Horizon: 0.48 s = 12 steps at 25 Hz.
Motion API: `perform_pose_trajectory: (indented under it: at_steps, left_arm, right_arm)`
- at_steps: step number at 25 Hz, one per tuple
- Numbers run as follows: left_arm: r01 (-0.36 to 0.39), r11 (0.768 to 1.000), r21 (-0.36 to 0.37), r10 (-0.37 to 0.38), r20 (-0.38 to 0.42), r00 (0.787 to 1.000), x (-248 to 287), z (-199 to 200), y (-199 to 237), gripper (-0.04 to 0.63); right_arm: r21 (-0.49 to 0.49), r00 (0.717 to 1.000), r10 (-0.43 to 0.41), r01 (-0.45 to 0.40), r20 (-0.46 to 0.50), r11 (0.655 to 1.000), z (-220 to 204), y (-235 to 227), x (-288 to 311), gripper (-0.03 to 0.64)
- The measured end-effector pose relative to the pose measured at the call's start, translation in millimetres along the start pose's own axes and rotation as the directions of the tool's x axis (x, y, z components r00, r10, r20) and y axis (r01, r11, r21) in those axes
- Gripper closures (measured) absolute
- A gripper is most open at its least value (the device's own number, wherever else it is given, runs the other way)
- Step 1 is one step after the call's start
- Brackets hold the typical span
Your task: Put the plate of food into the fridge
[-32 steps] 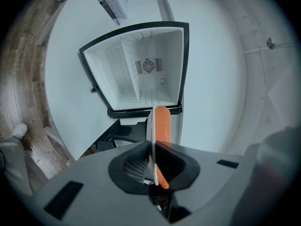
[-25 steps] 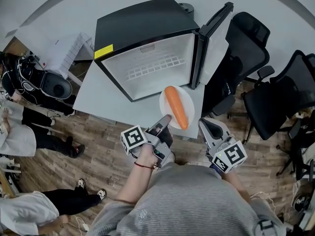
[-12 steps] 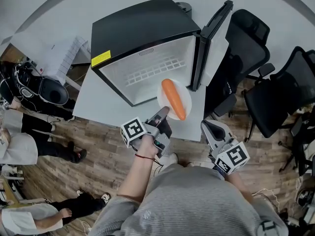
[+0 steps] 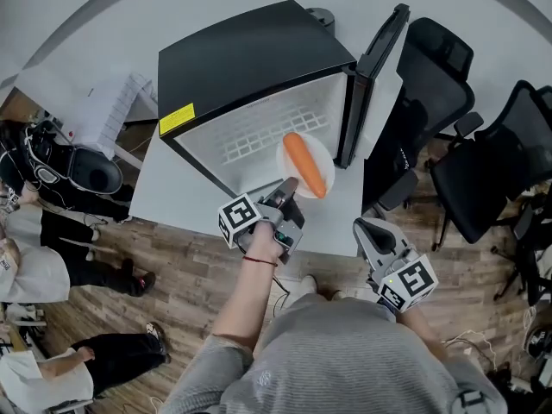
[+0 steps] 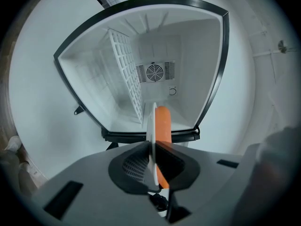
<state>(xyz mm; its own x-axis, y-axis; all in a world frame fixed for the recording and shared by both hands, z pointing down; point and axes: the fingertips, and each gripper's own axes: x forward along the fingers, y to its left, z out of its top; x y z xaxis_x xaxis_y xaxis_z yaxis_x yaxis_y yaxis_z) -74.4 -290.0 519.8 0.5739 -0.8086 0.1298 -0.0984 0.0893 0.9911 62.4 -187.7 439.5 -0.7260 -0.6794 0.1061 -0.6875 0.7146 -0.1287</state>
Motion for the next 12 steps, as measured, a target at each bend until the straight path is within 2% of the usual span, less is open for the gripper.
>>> perform_pose_trajectory:
  at_steps: [12]
  left_arm:
    - [-0.026,1.000,-0.017,0.026,0.016,1.000,34,40,11,0.555]
  right_arm:
    - [0.005,1.000,-0.028,0.028,-0.005,1.000,-1,-8,14,0.601]
